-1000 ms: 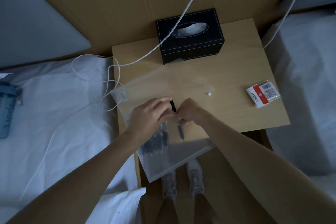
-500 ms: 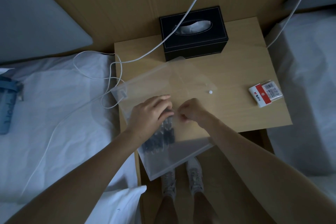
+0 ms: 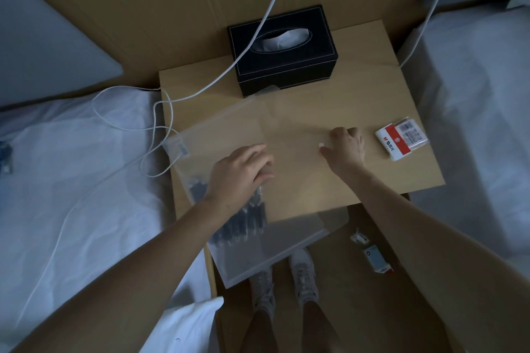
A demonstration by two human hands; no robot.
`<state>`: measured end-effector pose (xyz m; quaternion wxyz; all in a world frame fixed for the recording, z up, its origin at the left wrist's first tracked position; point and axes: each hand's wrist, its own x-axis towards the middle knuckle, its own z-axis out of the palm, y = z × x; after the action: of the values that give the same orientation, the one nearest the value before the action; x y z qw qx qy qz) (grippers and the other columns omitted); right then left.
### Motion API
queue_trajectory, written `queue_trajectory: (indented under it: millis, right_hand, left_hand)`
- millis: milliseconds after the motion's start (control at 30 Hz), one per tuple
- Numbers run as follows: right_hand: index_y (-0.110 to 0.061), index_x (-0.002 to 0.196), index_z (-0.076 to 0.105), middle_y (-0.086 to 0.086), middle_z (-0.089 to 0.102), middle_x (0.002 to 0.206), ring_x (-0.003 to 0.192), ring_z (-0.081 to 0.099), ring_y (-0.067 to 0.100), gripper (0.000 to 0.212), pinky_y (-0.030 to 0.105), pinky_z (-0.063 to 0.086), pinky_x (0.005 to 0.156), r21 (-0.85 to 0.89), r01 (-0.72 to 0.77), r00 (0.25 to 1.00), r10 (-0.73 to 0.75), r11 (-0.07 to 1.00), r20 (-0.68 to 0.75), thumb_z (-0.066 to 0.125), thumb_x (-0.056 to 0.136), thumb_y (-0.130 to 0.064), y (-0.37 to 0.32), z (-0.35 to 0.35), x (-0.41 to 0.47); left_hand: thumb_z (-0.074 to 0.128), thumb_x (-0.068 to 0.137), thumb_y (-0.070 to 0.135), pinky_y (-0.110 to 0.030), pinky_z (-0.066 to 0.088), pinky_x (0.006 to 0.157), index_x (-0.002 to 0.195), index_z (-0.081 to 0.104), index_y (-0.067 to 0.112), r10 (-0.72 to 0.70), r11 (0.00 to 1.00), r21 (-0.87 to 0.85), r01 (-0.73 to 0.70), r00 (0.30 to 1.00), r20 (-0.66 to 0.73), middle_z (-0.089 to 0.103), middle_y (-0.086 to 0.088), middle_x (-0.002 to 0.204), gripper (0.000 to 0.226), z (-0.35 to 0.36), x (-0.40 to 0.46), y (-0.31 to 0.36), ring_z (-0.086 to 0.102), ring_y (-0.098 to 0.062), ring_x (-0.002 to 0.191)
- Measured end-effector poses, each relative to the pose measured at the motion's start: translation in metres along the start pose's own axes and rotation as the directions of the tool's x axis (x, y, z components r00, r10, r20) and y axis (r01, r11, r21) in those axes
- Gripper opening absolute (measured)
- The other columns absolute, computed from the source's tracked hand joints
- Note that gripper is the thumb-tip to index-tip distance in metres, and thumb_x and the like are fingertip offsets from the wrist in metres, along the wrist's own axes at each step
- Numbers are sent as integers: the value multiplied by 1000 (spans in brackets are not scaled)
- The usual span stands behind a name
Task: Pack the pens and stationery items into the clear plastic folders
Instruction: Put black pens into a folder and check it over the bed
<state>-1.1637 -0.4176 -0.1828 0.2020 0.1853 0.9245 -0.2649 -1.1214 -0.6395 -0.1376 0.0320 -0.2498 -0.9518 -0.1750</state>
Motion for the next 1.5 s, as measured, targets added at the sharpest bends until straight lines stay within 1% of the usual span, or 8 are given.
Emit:
queue_trajectory:
  millis: [133,200,300,467,600,1000,1233,1500]
  right_hand:
    - [-4,119,52,13,46,120,110,46,29,33,32,37,93,170,-19,1000,20,985,-7,62,89,-17,5,5,4]
    - [-5,109,53,6,51,100,93,49,22,25,27,42,77,278,-35,999,37,960,-1,62,87,-11,6,4,6]
    - [-11,97,55,-7,49,75,71,49,13,18,13,34,51,385,-26,1000,25,922,9,66,84,-7,8,-1,6]
    - [-16,88,65,-4,58,73,65,52,8,15,20,40,60,554,29,996,-70,832,53,71,79,-7,-2,-14,-3]
    - [-21,79,67,7,64,78,69,55,13,18,23,43,64,626,56,969,-193,778,153,70,80,-4,-24,-10,-24]
    - [-3,97,70,11,72,93,89,66,21,23,29,52,84,435,190,936,-297,880,192,51,87,6,-46,63,-54]
    - [0,96,72,16,67,102,92,61,27,22,10,32,72,294,329,926,-367,897,84,53,87,7,-41,69,-57]
    - [1,99,72,17,64,95,84,63,36,38,29,53,74,126,551,827,-560,825,50,50,74,18,-26,80,-63]
  left_hand:
    - [86,64,26,-33,57,57,84,71,16,-57,998,25,54,991,117,70,-9,106,27,20,6,1,69,-26,89]
    - [79,74,29,-43,58,70,105,69,14,-111,993,56,102,973,202,62,-14,122,36,29,9,7,63,-31,104]
    - [56,93,38,-40,44,99,143,38,23,-270,963,99,252,909,317,29,-13,151,56,39,7,11,45,-27,128]
    - [74,79,18,-45,55,82,110,64,6,-232,973,72,221,942,243,57,-18,118,35,42,-18,2,63,-30,94]
    - [74,78,12,-41,54,84,112,65,12,-190,981,94,171,945,267,58,-10,115,35,39,-38,-11,62,-26,101]
    - [81,56,-12,-41,51,92,124,61,6,-154,988,42,148,939,308,59,-11,129,72,35,-50,-21,62,-25,110]
    - [46,94,-2,-31,37,107,143,35,16,-297,918,-161,362,898,325,40,-2,148,54,29,-50,-15,47,-21,129]
    - [45,86,-16,-30,31,113,150,24,19,-198,957,-119,264,896,397,18,1,158,76,32,-56,-25,27,-19,142]
